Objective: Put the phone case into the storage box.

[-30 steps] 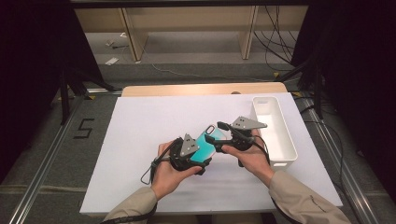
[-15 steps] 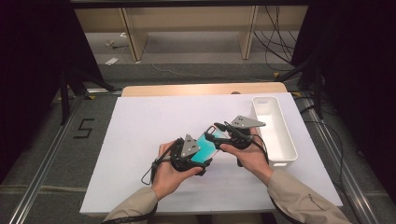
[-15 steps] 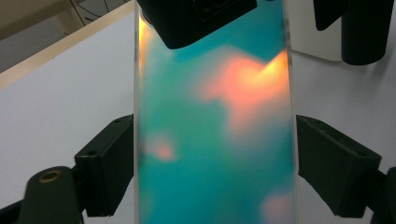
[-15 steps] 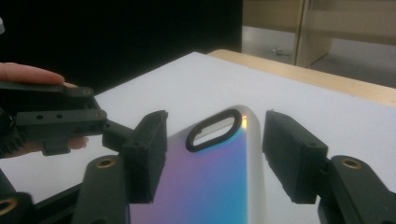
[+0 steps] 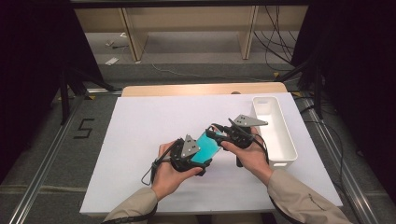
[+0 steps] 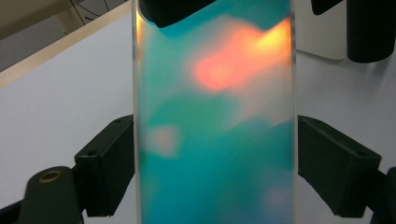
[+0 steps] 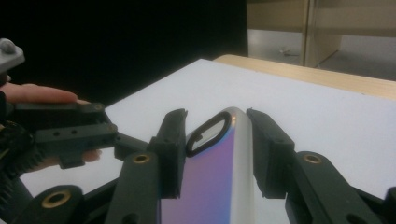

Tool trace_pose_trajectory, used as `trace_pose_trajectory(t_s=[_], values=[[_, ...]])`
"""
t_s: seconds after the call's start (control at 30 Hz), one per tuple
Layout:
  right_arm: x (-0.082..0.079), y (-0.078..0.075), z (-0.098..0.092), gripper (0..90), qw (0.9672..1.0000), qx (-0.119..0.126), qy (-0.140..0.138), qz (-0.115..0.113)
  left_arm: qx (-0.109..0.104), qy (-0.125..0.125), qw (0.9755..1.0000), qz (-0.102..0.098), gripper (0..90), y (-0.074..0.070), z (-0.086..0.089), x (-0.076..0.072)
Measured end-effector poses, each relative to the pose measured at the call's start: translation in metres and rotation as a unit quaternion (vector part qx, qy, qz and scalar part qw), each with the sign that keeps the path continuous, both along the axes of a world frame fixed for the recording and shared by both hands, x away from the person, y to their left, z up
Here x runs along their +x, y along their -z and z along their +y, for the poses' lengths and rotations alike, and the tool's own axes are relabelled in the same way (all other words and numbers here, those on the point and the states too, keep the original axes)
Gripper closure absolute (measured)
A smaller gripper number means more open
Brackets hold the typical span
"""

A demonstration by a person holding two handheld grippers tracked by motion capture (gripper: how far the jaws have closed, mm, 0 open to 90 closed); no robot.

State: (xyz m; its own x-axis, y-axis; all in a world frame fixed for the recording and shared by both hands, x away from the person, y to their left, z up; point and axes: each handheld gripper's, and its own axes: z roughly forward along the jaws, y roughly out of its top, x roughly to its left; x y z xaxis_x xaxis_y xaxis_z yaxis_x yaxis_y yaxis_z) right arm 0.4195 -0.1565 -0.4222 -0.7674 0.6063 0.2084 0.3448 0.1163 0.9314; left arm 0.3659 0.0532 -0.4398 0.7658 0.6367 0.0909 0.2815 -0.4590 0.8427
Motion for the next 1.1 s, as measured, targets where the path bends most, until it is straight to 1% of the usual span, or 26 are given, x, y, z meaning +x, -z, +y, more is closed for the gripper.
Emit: trace_pose_trajectory(t_s=[0.13,0.2,0.27,0.47,0.83,1.03,1.1], values=[[0.0,-0.001,0.0,62.4,0.9999,0.009,-0.004,0.003,0.002,0.0,1.0,0.001,16.7,0.0,0.0,0.0],[0.0,-0.002,-0.001,68.1,0.9996,0.025,-0.009,0.007,0.002,0.0,1.0,-0.002,16.8,0.001,0.0,0.0],[-0.001,-0.004,-0.001,68.9,0.9996,0.026,-0.012,0.006,0.003,0.0,1.0,-0.003,16.8,0.001,0.0,0.0],[-0.002,-0.006,-0.001,70.9,0.999,0.041,-0.015,0.01,0.005,0.001,1.0,-0.007,16.8,0.0,0.0,-0.001],[-0.003,-0.008,0.0,73.0,0.9986,0.047,-0.018,0.017,0.006,0.003,0.9999,-0.01,16.8,0.001,0.0,-0.001],[-0.004,-0.01,0.0,74.4,0.9982,0.051,-0.018,0.027,0.007,0.005,0.9999,-0.014,16.7,0.002,0.0,-0.001],[-0.005,-0.011,0.0,75.5,0.9975,0.057,-0.02,0.038,0.007,0.004,0.9999,-0.015,16.7,0.002,-0.001,-0.002]])
